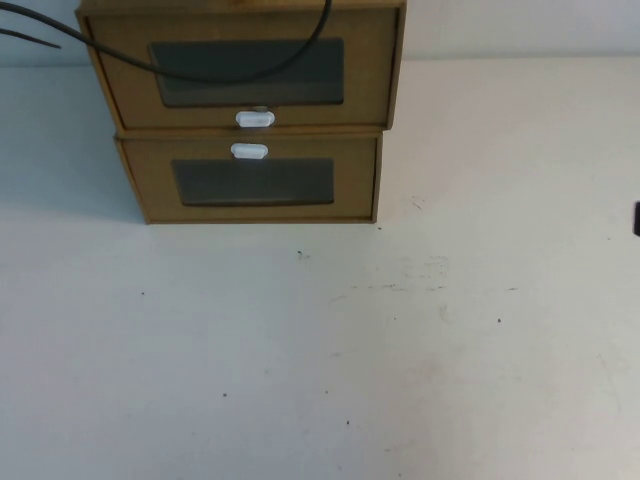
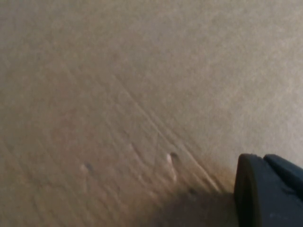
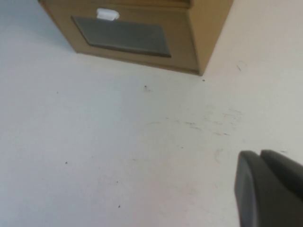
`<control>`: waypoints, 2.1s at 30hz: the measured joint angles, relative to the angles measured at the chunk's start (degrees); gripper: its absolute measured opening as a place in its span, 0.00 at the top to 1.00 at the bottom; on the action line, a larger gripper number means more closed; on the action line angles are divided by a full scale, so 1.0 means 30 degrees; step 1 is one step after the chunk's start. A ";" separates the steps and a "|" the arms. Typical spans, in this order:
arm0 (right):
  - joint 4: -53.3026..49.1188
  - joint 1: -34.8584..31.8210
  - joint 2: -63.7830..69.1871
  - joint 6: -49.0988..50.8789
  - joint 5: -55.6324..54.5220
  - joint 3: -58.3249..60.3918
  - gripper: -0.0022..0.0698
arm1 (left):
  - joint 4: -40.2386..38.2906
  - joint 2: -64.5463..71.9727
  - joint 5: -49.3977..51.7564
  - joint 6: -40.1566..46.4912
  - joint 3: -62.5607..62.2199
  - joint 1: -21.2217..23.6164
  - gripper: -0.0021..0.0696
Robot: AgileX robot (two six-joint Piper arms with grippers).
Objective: Open the shoe box
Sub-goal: 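Pull the top drawer of the cardboard box fully open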
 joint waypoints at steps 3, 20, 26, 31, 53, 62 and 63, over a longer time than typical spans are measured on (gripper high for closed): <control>-0.0676 0.1689 0.1768 0.0081 0.0032 -0.1399 0.99 | 0.0000 0.0000 0.0038 -0.0032 -0.0060 0.0000 0.98; -1.9648 1.6436 1.2730 1.0032 -0.0913 -0.7466 0.99 | 0.0030 0.0029 0.0234 -0.0077 -0.0090 0.0000 0.98; -3.2075 1.8269 1.4951 1.5986 -0.2137 -0.7509 0.99 | 0.0030 0.0029 0.0234 -0.0077 -0.0090 0.0000 0.98; -4.0042 1.8346 1.6293 1.9703 -0.2950 -0.7553 0.97 | 0.0030 0.0029 0.0234 -0.0077 -0.0090 0.0000 0.98; -4.3045 1.5943 2.1367 2.0177 -0.3316 -1.2405 0.45 | 0.0030 0.0029 0.0268 -0.0105 -0.0090 0.0000 0.98; -4.3078 1.5556 2.1951 1.9484 -0.4835 -1.3310 0.45 | 0.0030 0.0029 0.0268 -0.0105 -0.0090 0.0000 0.98; -4.3115 1.5504 2.2040 1.9391 -0.4835 -1.3490 0.45 | 0.0030 0.0029 0.0268 -0.0105 -0.0090 0.0000 0.98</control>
